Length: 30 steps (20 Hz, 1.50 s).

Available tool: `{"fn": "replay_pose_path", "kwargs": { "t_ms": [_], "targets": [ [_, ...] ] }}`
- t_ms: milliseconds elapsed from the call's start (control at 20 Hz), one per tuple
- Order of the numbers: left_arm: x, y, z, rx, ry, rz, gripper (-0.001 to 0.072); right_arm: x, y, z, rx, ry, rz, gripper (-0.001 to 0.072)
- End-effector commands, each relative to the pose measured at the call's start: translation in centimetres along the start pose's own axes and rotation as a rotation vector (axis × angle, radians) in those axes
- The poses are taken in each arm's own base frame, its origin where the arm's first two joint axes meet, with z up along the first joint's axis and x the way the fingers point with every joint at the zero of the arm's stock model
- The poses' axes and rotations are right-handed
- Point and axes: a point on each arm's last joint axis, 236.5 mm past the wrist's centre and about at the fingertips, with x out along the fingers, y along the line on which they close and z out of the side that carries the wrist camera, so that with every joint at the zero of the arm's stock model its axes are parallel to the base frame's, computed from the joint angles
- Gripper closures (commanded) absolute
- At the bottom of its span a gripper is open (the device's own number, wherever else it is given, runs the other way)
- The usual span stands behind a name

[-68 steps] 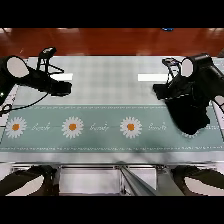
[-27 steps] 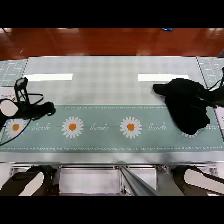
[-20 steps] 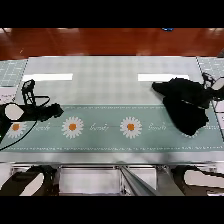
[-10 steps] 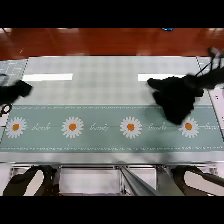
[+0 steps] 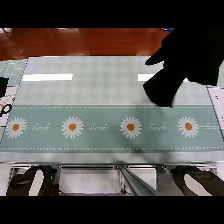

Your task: Fold the shirts.

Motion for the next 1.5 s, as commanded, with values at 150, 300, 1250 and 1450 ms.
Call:
{"fn": "replay_pose_path", "kwargs": {
  "t_ms": [150,300,1250,1450],
  "targets": [
    [-0.1,-1.1,-1.9,-0.007,0.063,-0.043,0.0202,-3.5,11.2,2.7,-0.151,-0.111,0.204,0.0687],
    [0.4,-1.4,-4.3,-0.035,0.146,-0.068,0.0202,-3.1,15.8,1.7,-0.188,-0.097,0.277,0.0687],
    [2.3,-4.5,-18.8,-0.146,0.575,-0.309,0.0202,12.8,14.2,-32.5,-0.182,0.867,0.037,0.0687],
    [4.8,-4.0,-23.3,-0.294,0.668,-0.316,0.0202,14.0,13.2,-36.5,-0.047,0.900,0.048,0.0466]
  ]
}}
